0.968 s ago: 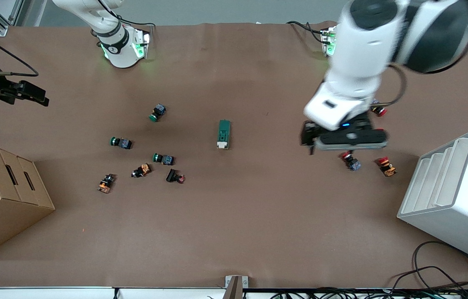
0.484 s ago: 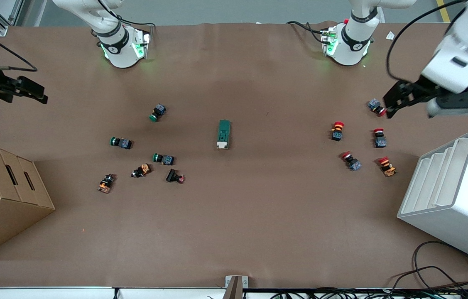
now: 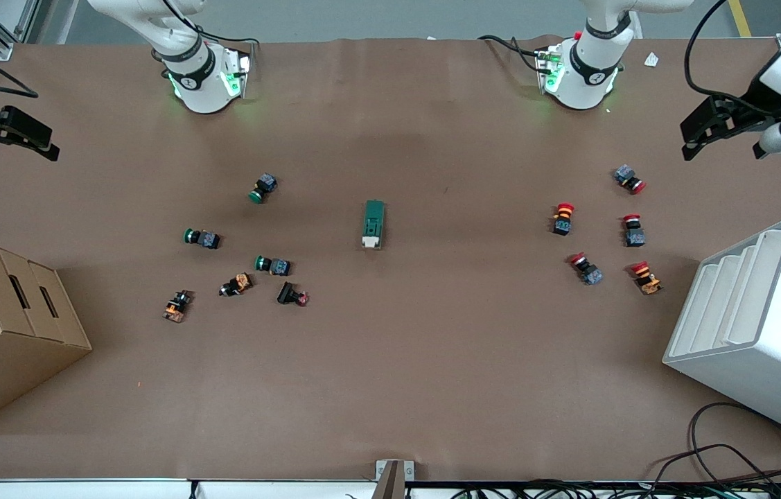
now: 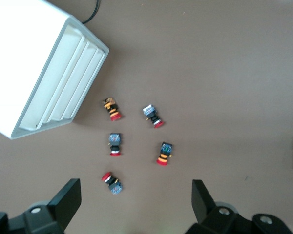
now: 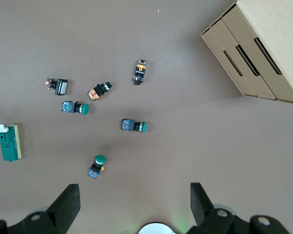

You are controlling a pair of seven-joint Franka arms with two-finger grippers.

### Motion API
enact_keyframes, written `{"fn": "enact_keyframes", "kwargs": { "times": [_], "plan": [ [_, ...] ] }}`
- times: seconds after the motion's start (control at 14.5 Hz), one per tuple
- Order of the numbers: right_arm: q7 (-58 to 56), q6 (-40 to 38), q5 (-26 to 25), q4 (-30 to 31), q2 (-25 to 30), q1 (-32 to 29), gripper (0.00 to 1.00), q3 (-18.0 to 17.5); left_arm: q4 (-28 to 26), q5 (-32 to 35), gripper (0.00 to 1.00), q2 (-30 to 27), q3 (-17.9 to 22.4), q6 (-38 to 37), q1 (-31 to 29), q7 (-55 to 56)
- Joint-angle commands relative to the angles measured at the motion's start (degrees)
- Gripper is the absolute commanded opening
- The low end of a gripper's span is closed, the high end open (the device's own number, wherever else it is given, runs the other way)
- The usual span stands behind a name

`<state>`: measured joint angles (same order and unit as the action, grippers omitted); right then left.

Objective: Close load switch with both arms

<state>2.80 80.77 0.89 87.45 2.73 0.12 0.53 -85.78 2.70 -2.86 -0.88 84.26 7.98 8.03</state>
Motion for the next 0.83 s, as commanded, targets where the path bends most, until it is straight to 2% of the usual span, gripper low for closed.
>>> {"fn": "enact_keyframes", "kwargs": {
  "times": [0.0,0.21,0.55,0.76],
  "plan": [
    [-0.69,-0.44,-0.28,-1.75,-1.5,-1.35,1.0,-0.88,-3.5,-2.79,1.0,-2.75,-1.84,-0.68,-3.23,-1.61],
    [-0.52,-0.44,-0.1,-1.75,-1.77,-0.83,1.0,-0.88,-6.76,-2.79,1.0,-5.04,-1.75,0.02,-2.79,-1.79],
    [-0.87,-4.37,-0.1,-0.79,-0.37,-1.0,1.0,-0.8,-6.6,-3.14,1.0,-4.53,-1.93,0.29,-2.79,-1.88],
    [-0.87,-4.22,-0.19,2.28,3.06,-1.09,1.0,-0.8,-6.24,-3.06,1.0,-3.82,-2.02,0.73,-2.62,-4.95]
  ]
}}
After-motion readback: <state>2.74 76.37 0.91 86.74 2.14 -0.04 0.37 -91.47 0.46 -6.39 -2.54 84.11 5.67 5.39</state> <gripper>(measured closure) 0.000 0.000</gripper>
